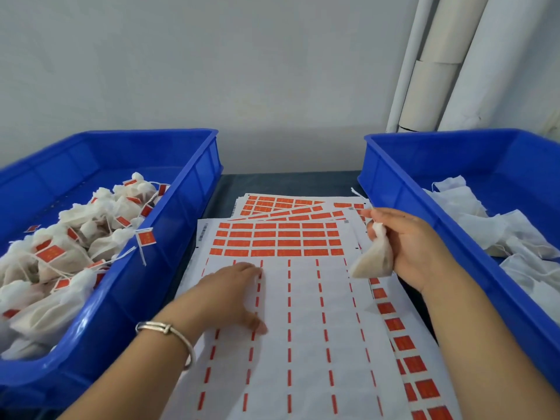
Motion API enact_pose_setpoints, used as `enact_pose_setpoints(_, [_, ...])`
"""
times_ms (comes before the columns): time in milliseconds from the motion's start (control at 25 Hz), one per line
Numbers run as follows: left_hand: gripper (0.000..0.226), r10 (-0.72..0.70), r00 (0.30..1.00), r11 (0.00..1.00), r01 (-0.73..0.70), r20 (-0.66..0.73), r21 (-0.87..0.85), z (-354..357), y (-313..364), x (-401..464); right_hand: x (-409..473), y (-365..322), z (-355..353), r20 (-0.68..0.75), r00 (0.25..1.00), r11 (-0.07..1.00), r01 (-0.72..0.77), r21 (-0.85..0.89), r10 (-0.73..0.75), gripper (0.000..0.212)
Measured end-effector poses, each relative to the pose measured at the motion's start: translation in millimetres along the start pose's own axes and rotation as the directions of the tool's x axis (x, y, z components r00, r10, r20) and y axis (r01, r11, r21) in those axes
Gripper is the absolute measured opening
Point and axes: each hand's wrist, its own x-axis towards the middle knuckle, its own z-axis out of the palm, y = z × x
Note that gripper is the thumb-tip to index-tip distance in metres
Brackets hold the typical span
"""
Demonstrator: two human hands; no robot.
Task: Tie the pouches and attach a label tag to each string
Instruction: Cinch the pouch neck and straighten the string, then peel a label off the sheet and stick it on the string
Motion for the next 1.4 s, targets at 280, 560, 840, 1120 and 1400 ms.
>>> enact_pose_setpoints(280, [0.055, 0.088, 0.936, 0.975, -0.151, -0.340, -0.164, -2.4, 82.7, 55.9, 4.5, 44.6, -3.6, 0.048, 0.974, 0.968, -0.226, 0.109, 0.221, 0.018])
enact_pose_setpoints(560, [0.064, 0.081, 0.933, 0.961, -0.166, -0.351, -0.221, 22.2, 102.8, 98.7, 17.6, 56.7, -14.9, 0.123, 0.968, 0.944, -0.241, 0.226, 0.218, 0.021])
enact_pose_setpoints(840, [0.062, 0.188, 0.897, 0.982, -0.180, -0.400, 0.058, 32.3, 101.1, 106.5, 18.7, 58.1, -12.6, 0.102, 0.971, 0.946, -0.235, 0.223, 0.217, 0.019])
enact_pose_setpoints(1120, [0.056, 0.220, 0.893, 0.971, -0.164, -0.393, 0.172, 31.0, 103.9, 102.6, 16.7, 56.4, -10.7, 0.072, 0.969, 0.944, -0.247, 0.221, 0.237, 0.014])
enact_pose_setpoints(1400, [0.034, 0.253, 0.834, 0.966, -0.247, -0.490, 0.077, 31.1, 110.4, 90.1, 16.1, 53.6, -9.2, 0.097, 0.974, 0.945, -0.225, 0.236, 0.207, 0.016])
